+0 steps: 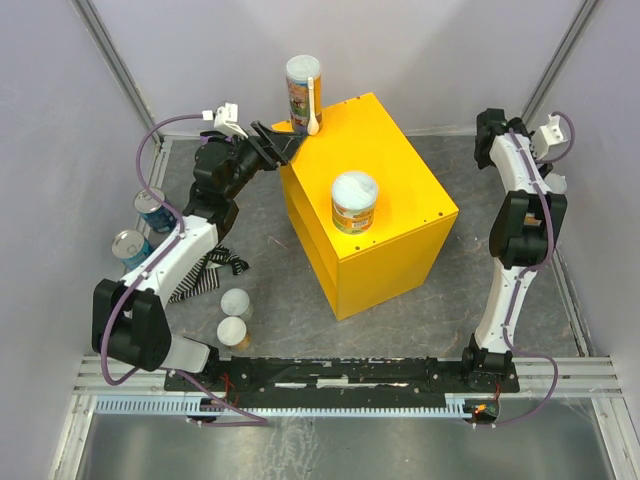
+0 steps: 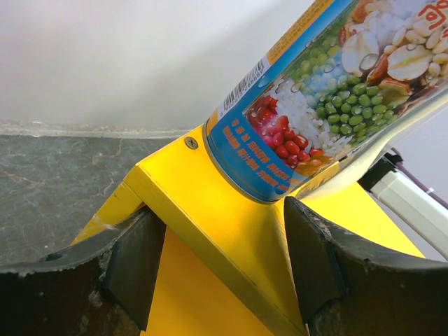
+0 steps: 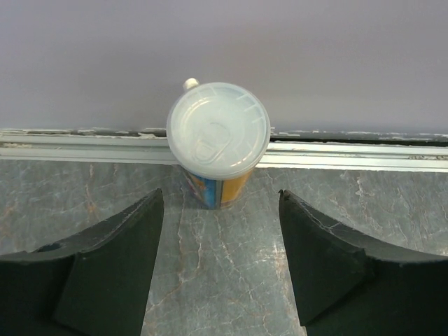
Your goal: Place and organize the canned foods onto the counter
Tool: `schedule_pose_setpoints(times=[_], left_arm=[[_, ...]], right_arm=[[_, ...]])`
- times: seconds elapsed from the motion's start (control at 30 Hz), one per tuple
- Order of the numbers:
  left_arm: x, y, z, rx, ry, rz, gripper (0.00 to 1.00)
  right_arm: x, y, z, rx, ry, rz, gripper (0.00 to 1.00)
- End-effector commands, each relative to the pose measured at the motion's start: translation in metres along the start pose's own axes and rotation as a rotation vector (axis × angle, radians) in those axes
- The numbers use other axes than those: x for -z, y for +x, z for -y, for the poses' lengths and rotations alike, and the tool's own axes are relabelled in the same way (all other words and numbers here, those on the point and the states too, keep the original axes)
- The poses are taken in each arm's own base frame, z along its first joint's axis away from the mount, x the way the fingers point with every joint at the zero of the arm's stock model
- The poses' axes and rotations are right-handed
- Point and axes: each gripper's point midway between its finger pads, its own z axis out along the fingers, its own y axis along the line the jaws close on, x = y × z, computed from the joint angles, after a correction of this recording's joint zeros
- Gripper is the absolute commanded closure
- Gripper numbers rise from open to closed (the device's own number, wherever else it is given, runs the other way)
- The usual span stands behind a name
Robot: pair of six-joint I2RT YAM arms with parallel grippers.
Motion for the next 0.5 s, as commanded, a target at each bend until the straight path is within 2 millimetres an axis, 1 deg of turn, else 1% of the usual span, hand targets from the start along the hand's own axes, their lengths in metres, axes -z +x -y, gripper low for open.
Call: schedule_pose_setpoints(times=[0.0,0.27,0.47], left_arm=[[0.002,0.008,0.004,-0.020,0.059,-0.005,0.26],[-0.001,0.018,0.000,-0.009,0.097,0.003,0.26],[0.001,0.028,-0.007,-0.001,0.100,0.002,0.26]], right_arm=[[0.001,-0.002,0.004,-0.020,0.036,0.071,0.25],[-0.010,0.014,0.005,-0.001,0.060,0.110,0.25],[-0.020,0.025,0.005,-0.001,0.079,0.123,0.24]])
